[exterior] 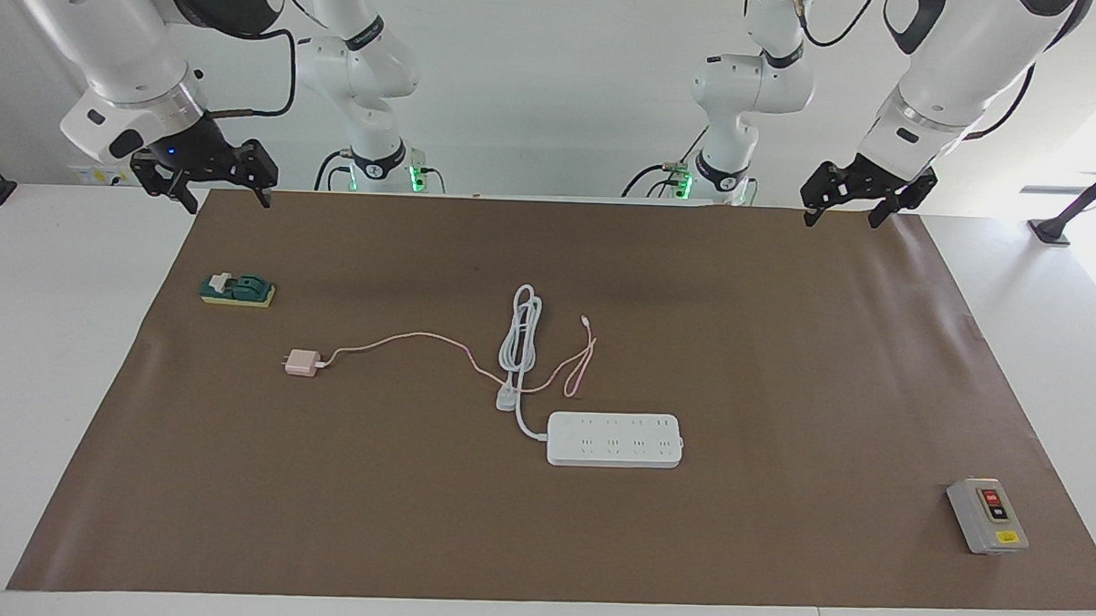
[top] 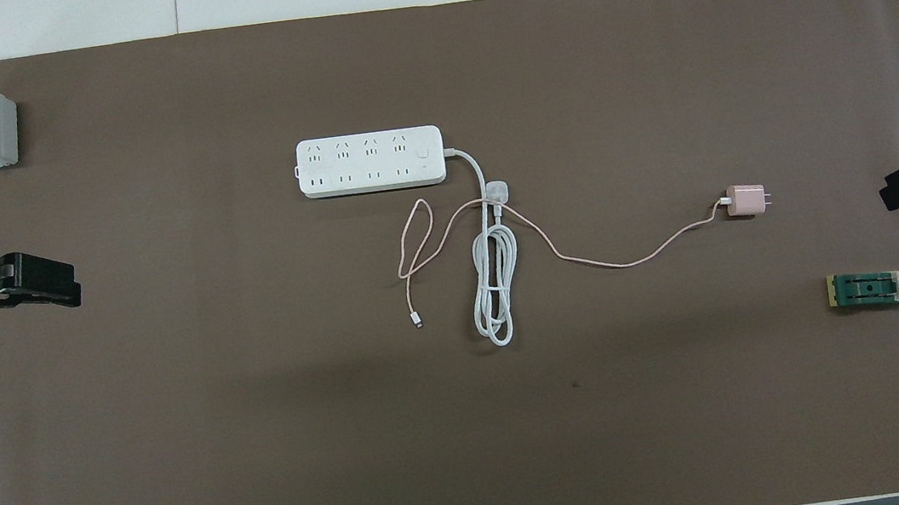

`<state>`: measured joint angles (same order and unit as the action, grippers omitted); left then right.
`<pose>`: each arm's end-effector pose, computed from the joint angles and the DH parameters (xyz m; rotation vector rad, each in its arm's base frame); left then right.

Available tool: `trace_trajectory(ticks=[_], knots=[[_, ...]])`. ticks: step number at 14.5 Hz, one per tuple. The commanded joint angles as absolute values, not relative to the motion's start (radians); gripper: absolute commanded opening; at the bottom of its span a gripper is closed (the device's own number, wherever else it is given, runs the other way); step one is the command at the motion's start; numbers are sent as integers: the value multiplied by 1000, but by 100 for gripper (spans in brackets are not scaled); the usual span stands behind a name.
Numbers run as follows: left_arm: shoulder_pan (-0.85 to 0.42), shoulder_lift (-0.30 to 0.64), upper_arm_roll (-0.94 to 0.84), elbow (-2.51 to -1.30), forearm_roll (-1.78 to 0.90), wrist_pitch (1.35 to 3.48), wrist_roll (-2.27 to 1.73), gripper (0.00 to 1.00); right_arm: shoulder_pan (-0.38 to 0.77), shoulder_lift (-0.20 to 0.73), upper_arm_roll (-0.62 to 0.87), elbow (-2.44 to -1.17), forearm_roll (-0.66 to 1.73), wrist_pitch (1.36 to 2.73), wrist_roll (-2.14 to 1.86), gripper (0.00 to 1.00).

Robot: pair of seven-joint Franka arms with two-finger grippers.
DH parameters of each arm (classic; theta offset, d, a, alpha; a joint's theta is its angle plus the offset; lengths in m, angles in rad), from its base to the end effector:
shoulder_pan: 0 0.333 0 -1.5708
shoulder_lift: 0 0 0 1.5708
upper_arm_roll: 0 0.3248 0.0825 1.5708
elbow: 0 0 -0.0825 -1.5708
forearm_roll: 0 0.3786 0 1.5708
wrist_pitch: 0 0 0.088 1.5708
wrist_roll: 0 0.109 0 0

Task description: Plug charger into power strip

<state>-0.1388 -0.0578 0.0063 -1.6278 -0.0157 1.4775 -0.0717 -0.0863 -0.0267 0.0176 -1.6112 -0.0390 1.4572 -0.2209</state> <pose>0.5149 -0.0704 0.6282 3.1301 -0.0964 -0.1468 0.5254 -0.0406 0.6180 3.1054 0.2337 -0.2053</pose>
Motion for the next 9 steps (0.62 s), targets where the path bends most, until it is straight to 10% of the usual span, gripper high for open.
trace_trajectory(ticks=[1,9], knots=[[-156,-78,18,-1646,-12,1476,-64,100,-95,-14,28,-1589,-52,1439,-210,100],[-160,-74,12,-1647,-12,1479,-68,100,-106,-20,18,-1608,-38,1471,-204,100]])
